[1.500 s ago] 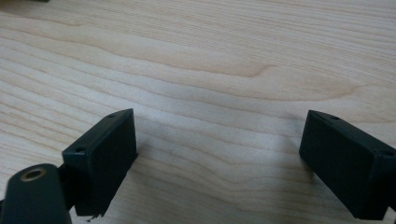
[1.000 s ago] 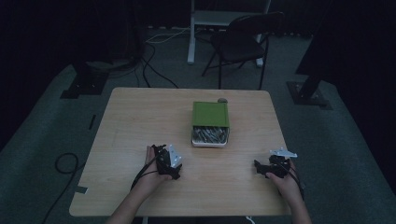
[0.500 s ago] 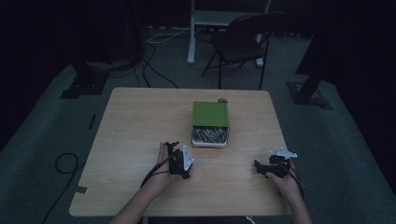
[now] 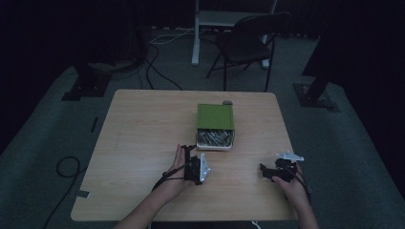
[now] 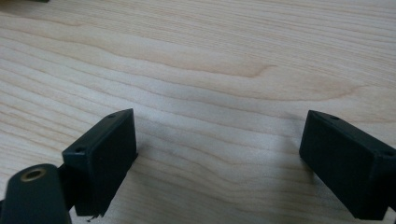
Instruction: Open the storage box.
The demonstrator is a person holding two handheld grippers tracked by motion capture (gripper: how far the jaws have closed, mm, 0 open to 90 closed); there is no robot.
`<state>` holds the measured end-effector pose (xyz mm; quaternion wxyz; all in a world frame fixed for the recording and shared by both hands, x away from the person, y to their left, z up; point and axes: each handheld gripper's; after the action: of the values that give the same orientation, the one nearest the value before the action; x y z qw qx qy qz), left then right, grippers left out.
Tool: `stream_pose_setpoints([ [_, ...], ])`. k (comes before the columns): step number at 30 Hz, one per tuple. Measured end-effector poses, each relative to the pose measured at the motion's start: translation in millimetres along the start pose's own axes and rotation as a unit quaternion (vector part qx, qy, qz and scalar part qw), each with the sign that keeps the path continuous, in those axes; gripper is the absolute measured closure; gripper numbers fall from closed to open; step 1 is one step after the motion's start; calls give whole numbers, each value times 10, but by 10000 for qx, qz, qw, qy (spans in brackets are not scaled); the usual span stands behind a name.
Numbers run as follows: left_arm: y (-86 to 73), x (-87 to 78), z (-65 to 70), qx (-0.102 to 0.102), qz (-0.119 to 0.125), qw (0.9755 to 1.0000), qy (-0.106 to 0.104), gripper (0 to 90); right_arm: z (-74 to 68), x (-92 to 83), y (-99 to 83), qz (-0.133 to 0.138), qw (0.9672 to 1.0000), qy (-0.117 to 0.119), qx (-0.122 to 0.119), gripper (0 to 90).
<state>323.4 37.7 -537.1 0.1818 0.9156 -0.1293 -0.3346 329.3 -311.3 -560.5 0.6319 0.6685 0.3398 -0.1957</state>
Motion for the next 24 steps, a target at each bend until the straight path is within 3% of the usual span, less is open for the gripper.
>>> stream_pose_setpoints([
  [4,46,35,-7,149,101,9998,-43,27,0,0,0,1,10000,0,2,106],
  [10,125,79,-54,241,222,9995,53,27,0,0,0,0,10000,2,0,106],
  [14,156,135,-73,315,166,9993,93,27,0,0,0,1,10000,1,0,106],
  [16,165,156,-78,368,125,9991,187,81,0,0,0,0,10000,0,1,106],
  [19,165,177,-84,487,101,9984,250,84,0,0,0,0,10000,1,2,106],
  [24,168,196,-103,666,55,9971,358,264,0,0,0,0,10000,0,3,106],
])
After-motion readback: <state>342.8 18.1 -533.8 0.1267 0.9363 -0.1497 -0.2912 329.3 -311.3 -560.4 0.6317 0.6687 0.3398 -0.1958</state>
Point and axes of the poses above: each handheld gripper's, and its own axes: x roughly forward along the jaws, y roughly out of its top, z roughly to its right, and after that the axes turned 9 degrees about x, right-handed
